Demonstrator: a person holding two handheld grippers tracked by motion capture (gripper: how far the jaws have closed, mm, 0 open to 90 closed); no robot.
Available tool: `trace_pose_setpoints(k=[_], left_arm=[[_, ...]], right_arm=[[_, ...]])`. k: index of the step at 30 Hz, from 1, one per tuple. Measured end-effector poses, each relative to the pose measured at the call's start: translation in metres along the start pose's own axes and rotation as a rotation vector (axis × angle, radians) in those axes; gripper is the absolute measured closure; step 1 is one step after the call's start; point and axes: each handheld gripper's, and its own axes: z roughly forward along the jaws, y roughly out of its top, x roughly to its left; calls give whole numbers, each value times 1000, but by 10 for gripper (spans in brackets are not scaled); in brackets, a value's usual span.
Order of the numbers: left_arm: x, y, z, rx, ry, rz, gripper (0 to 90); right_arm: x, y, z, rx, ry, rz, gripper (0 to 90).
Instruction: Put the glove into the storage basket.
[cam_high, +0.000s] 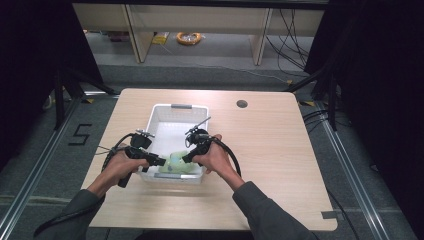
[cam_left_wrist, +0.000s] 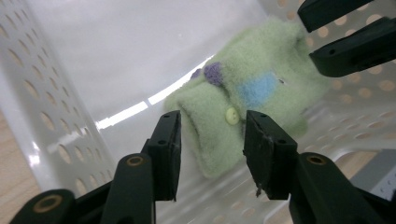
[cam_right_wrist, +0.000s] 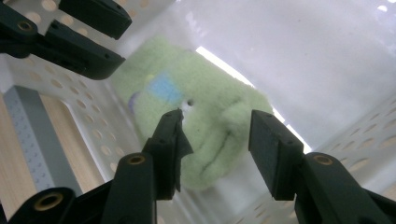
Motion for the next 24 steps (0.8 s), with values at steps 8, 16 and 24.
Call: trace_pose_setpoints(k=[8, 16, 24], left_arm=[[0, 3, -7, -59, 29, -32, 444], [-9, 2, -18, -114, 36, -42, 365], [-17, 2, -21, -163, 23, -44, 302]], right_arm=[[0, -2, -11, -44, -25, -13, 454], [-4, -8, -33, -109, -11, -28, 404], [-10, -18, -48, -160, -12, -6, 381]])
